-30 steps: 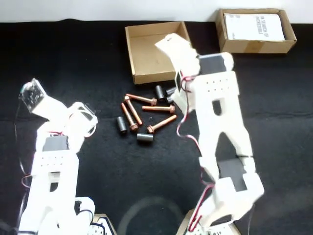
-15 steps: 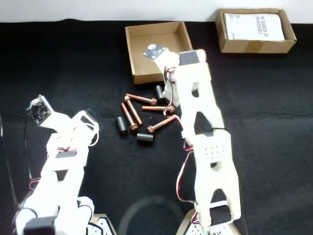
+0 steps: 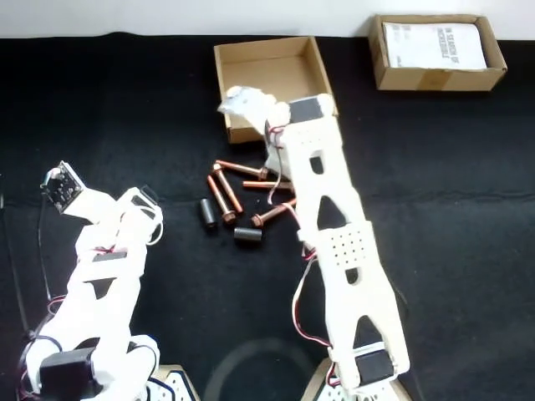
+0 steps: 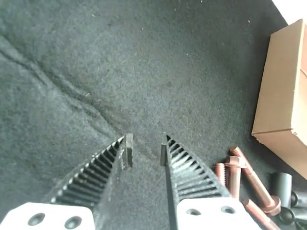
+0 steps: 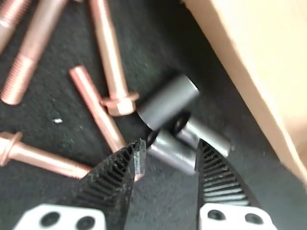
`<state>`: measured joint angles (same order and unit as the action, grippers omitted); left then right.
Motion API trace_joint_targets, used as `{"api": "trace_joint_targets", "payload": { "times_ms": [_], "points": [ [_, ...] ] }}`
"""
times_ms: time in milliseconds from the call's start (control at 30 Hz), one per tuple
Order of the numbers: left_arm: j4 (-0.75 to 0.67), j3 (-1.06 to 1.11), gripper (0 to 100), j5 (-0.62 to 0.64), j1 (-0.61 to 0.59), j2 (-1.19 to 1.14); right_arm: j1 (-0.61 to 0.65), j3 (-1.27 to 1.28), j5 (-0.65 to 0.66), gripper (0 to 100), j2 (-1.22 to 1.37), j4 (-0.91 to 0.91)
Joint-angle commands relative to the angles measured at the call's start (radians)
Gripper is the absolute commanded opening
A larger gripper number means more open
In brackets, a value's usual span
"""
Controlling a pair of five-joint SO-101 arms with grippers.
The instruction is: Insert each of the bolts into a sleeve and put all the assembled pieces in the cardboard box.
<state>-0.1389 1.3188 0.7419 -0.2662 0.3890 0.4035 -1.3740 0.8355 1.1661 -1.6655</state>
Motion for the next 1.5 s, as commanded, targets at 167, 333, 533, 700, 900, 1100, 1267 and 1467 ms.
{"api": "trace_joint_targets", "payload": {
  "times_ms": [167,333,533,700,900,1100,1267,1467],
  "points": [
    [-0.018,-0.042,12,-0.005,-0.016,-0.005,0.013,-0.007,-0.025,17.0,0.021,-0.012],
    [-0.018,-0.042,12,-0.005,-0.016,-0.007,-0.024,0.002,-0.028,17.0,0.028,-0.038],
    [-0.018,-0.042,12,-0.005,-0.016,-0.008,-0.074,0.027,-0.021,17.0,0.074,-0.041],
    [-0.018,-0.042,12,-0.005,-0.016,-0.008,-0.074,0.021,-0.018,17.0,0.117,-0.007],
    [-0.018,-0.042,12,-0.005,-0.016,-0.010,-0.073,0.022,0.006,16.8,0.116,-0.039],
    [-0.018,-0.042,12,-0.006,-0.015,-0.010,-0.082,0.028,0.006,0.7,0.116,-0.090],
    [-0.018,-0.042,12,-0.006,-0.010,-0.010,-0.099,0.019,0.006,0.8,0.084,-0.096],
    [-0.018,-0.036,12,-0.020,0.028,-0.010,-0.124,0.021,-0.110,0.8,-0.145,-0.096]
  ]
}}
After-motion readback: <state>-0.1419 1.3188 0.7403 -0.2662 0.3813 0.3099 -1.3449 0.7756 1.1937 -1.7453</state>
